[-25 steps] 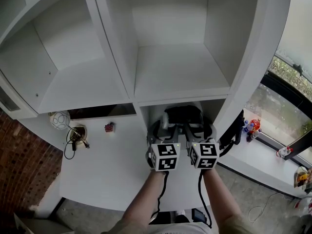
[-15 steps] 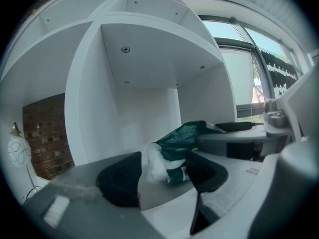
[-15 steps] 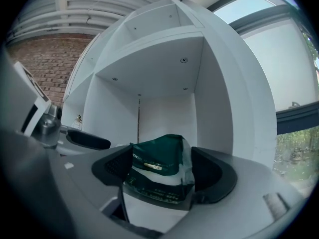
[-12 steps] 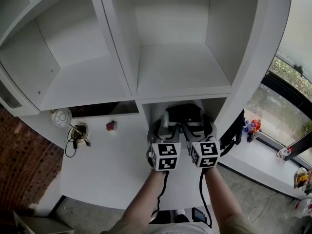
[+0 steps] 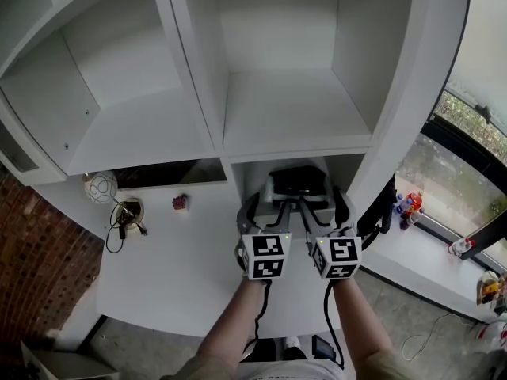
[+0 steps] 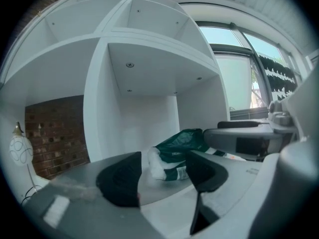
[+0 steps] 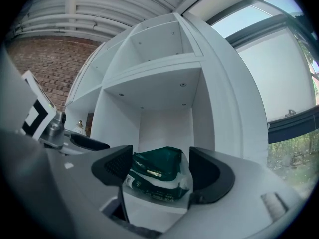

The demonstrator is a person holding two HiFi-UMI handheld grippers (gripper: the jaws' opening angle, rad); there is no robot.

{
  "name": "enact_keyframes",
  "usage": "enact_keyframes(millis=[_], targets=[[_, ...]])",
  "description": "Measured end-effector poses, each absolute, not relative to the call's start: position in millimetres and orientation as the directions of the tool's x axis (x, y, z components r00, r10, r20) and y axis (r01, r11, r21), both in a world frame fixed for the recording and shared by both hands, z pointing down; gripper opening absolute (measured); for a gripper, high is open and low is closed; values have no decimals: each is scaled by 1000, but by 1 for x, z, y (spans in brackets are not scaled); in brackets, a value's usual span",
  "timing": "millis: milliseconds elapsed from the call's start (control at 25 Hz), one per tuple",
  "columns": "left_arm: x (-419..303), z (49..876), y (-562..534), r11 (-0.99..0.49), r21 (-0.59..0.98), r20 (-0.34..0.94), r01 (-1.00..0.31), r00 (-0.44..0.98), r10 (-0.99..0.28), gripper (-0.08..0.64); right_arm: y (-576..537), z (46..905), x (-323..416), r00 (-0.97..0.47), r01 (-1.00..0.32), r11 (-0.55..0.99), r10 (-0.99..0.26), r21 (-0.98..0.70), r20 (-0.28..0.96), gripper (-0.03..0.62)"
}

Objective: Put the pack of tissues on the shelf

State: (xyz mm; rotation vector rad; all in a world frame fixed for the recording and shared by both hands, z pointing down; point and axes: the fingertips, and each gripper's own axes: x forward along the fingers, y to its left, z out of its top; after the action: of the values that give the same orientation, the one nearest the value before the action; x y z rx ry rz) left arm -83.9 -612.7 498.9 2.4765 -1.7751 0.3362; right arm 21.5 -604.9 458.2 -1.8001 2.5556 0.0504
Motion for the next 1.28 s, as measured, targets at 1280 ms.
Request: enact_keyframes(millis=[1280], targets=[[-119, 440, -465, -289, -28, 33, -957, 288, -957, 244, -460, 425, 59, -296, -955, 296, -953, 0, -59, 236]])
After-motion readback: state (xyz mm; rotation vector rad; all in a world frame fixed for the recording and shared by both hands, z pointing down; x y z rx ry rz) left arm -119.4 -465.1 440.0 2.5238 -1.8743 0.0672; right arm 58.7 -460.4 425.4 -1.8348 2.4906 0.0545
